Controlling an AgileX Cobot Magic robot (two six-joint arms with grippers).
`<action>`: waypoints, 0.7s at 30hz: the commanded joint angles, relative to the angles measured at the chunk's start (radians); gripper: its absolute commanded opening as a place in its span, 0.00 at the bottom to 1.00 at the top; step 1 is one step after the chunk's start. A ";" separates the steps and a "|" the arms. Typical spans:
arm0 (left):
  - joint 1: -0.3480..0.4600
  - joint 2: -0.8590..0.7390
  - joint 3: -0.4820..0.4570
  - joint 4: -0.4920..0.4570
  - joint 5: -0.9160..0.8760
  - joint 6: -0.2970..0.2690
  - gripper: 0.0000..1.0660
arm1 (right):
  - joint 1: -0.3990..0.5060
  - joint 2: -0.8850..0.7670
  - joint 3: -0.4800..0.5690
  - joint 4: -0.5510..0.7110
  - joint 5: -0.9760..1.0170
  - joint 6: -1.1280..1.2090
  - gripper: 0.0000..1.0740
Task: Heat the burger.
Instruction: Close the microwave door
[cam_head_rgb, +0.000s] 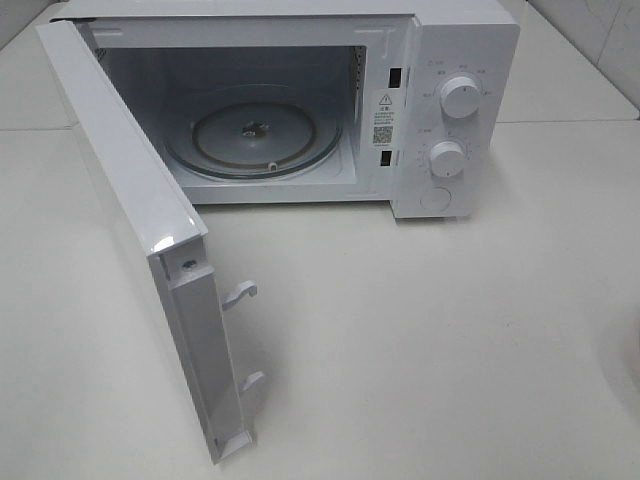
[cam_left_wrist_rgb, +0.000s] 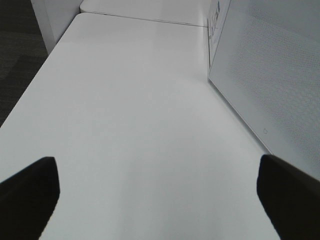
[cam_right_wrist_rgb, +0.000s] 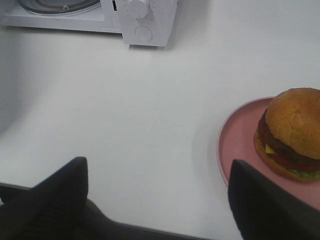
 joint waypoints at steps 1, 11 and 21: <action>0.002 -0.006 0.002 0.000 -0.002 0.001 0.94 | -0.007 -0.031 0.008 -0.009 -0.039 0.001 0.71; 0.002 -0.006 0.002 0.000 -0.002 0.001 0.94 | -0.007 -0.031 0.053 0.013 -0.175 0.001 0.71; 0.002 -0.001 0.002 0.000 -0.002 0.001 0.94 | -0.007 -0.031 0.053 0.013 -0.175 0.000 0.71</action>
